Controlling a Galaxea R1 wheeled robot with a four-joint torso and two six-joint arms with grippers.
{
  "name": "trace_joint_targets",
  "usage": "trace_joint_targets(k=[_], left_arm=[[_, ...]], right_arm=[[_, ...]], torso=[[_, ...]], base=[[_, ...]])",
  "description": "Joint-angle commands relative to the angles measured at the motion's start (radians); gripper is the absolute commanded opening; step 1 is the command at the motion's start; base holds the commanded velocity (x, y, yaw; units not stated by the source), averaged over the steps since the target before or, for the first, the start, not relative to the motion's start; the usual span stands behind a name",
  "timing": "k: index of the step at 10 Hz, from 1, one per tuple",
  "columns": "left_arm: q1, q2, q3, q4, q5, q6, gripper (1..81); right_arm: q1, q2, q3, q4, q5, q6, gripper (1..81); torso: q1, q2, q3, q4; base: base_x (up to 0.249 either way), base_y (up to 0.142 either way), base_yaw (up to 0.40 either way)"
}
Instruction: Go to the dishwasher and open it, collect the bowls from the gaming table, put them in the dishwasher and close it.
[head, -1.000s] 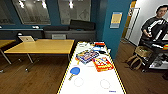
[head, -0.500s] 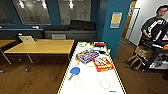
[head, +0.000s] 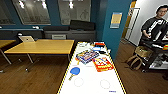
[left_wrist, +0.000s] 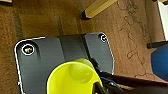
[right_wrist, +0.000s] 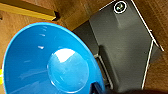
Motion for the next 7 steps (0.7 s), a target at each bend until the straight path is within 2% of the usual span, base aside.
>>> trace_joint_targets(k=[1, 4, 7], left_arm=[[-0.023, 0.048, -0.089, 0.01, 0.037, 0.012, 1.0], [0.002, 0.095, -0.152, 0.013, 0.034, 0.012, 1.0], [0.019, 0.129, -0.217, 0.013, 0.03, 0.012, 1.0]], right_arm=[[0.018, 0.078, -0.127, -0.061, -0.046, -0.005, 1.0], [0.001, 0.165, -0.271, -0.087, -0.046, -0.005, 1.0], [-0.002, 0.203, -0.325, -0.097, -0.046, -0.005, 1.0]], torso=[[0.0, 0.0, 0.0, 0.0], [0.0, 0.0, 0.0, 0.0], [-0.001, 0.0, 0.0, 0.0]], base=[[0.0, 0.0, 0.0], [0.0, 0.0, 0.0], [0.0, 0.0, 0.0]])
